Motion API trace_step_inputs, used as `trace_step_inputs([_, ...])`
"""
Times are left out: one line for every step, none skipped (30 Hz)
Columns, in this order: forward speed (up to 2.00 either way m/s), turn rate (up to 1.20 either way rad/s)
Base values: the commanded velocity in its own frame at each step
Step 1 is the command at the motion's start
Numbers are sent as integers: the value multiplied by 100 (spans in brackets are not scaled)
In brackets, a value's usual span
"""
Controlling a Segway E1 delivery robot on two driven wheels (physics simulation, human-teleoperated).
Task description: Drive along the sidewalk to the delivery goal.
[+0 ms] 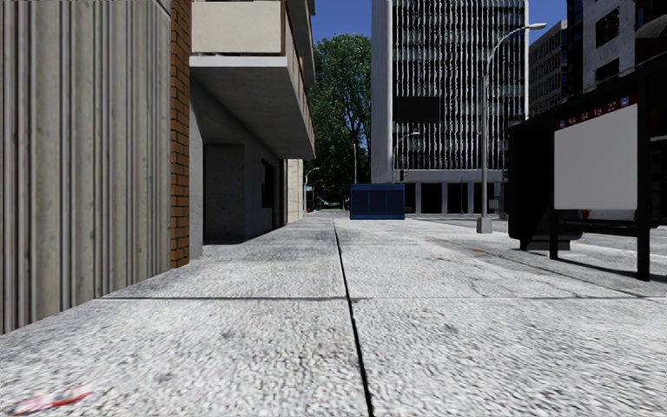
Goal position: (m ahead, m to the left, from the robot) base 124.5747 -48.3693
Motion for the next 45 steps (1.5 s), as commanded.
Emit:
trace_step_inputs([200, 0])
trace_step_inputs([200, 0])
trace_step_inputs([200, 0])
trace_step_inputs([200, 0])
trace_step_inputs([200, 0])
trace_step_inputs([200, 0])
trace_step_inputs([200, 0])
trace_step_inputs([200, 0])
trace_step_inputs([200, 0])
trace_step_inputs([200, 0])
trace_step_inputs([200, 0])
trace_step_inputs([200, 0])
trace_step_inputs([200, 0])
trace_step_inputs([200, 0])
trace_step_inputs([200, 0])
trace_step_inputs([200, 0])
trace_step_inputs([200, 0])
trace_step_inputs([200, 0])
trace_step_inputs([200, 0])
trace_step_inputs([200, 0])
trace_step_inputs([200, 0])
trace_step_inputs([200, 0])
trace_step_inputs([200, 0])
trace_step_inputs([200, 0])
trace_step_inputs([200, 0])
trace_step_inputs([200, 0])
trace_step_inputs([200, 0])
trace_step_inputs([200, 0])
trace_step_inputs([200, 0])
trace_step_inputs([200, 0])
trace_step_inputs([200, 0])
trace_step_inputs([200, 0])
trace_step_inputs([200, 0])
trace_step_inputs([200, 0])
trace_step_inputs([200, 0])
trace_step_inputs([200, 0])
trace_step_inputs([200, 0])
trace_step_inputs([200, 0])
trace_step_inputs([200, 0])
trace_step_inputs([200, 0])
trace_step_inputs([200, 0])
trace_step_inputs([200, 0])
trace_step_inputs([200, 0])
trace_step_inputs([200, 0])
trace_step_inputs([200, 0])
